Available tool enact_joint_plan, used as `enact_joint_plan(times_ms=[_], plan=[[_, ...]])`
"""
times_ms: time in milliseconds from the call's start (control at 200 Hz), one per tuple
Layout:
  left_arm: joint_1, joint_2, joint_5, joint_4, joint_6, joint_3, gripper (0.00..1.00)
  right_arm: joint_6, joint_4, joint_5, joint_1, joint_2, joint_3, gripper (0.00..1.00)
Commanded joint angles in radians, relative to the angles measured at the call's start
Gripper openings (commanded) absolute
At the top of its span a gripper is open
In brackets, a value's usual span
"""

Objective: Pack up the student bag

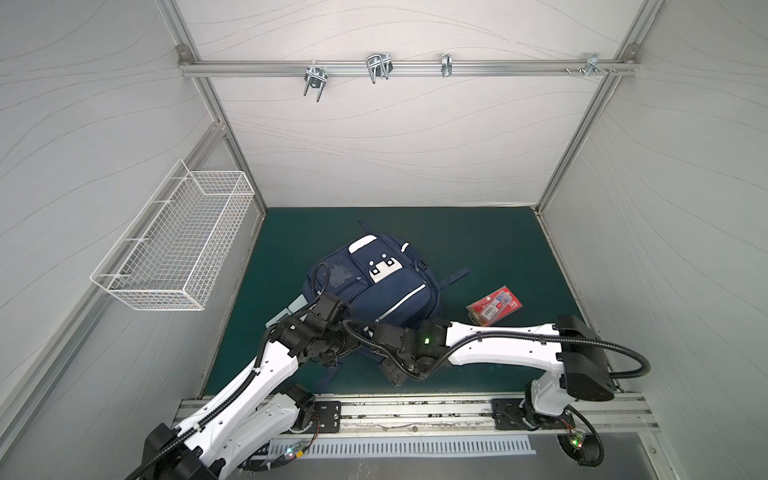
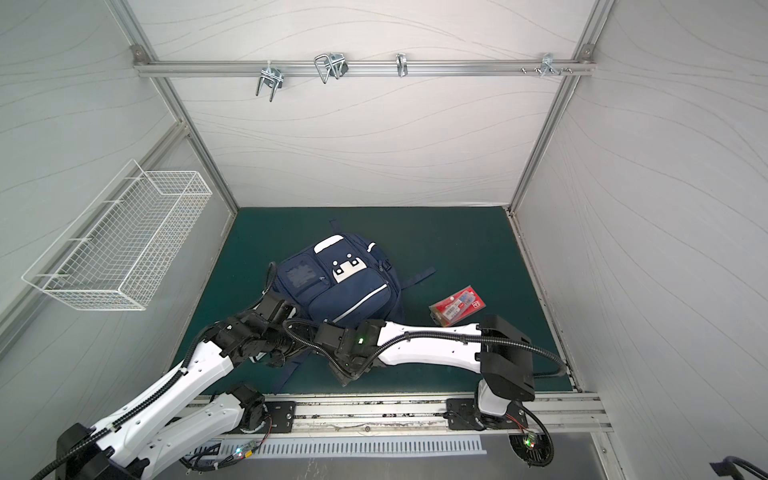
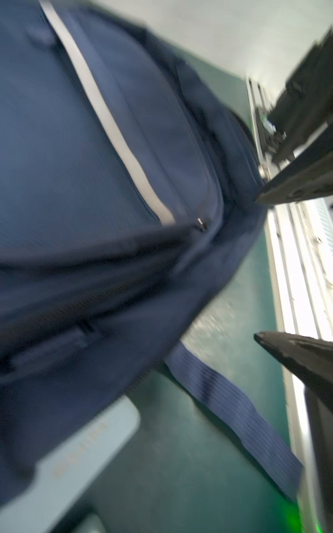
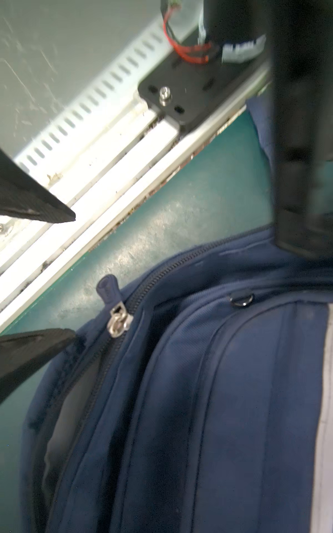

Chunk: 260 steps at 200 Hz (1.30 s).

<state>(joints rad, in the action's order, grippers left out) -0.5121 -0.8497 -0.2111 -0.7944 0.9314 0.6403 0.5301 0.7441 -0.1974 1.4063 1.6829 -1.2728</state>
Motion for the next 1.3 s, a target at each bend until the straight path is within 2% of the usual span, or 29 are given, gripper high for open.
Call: enact_joint_plan(times_ms=[0, 85, 170, 340, 460, 580, 620, 685, 805, 1111, 1296], plan=[[0.018, 0.01, -0.021, 0.164, 0.071, -0.023, 0.69, 0.044, 0.102, -0.129, 0.006, 0.055, -0.054, 0.61], [0.038, -0.029, -0.041, 0.191, 0.085, -0.06, 0.64, 0.077, 0.126, -0.165, 0.008, 0.09, -0.075, 0.61], [0.086, -0.078, -0.109, 0.187, 0.093, -0.088, 0.58, 0.106, 0.116, -0.173, 0.006, 0.101, -0.064, 0.62], [0.144, -0.086, -0.105, 0.075, 0.107, -0.087, 0.61, 0.141, 0.061, -0.167, 0.008, 0.116, -0.042, 0.63], [0.15, -0.106, -0.155, 0.123, 0.118, -0.107, 0.62, 0.159, 0.086, -0.199, 0.011, 0.159, -0.076, 0.63], [0.15, -0.16, -0.22, 0.168, 0.118, -0.111, 0.58, 0.157, 0.113, -0.216, 0.017, 0.192, -0.117, 0.62], [0.151, -0.17, -0.231, 0.19, 0.123, -0.118, 0.52, 0.156, 0.112, -0.214, 0.02, 0.196, -0.12, 0.61], [0.152, -0.187, -0.247, 0.238, 0.127, -0.133, 0.29, 0.158, 0.114, -0.213, 0.023, 0.205, -0.126, 0.59], [0.152, -0.231, -0.303, 0.331, 0.14, -0.14, 0.0, 0.153, 0.119, -0.226, 0.028, 0.177, -0.129, 0.58], [0.154, -0.211, -0.339, 0.322, 0.133, -0.012, 0.0, 0.152, 0.2, -0.277, 0.02, 0.141, -0.165, 0.52], [0.153, -0.224, -0.355, 0.306, 0.124, 0.022, 0.0, 0.183, 0.246, -0.289, -0.038, 0.185, -0.189, 0.39]])
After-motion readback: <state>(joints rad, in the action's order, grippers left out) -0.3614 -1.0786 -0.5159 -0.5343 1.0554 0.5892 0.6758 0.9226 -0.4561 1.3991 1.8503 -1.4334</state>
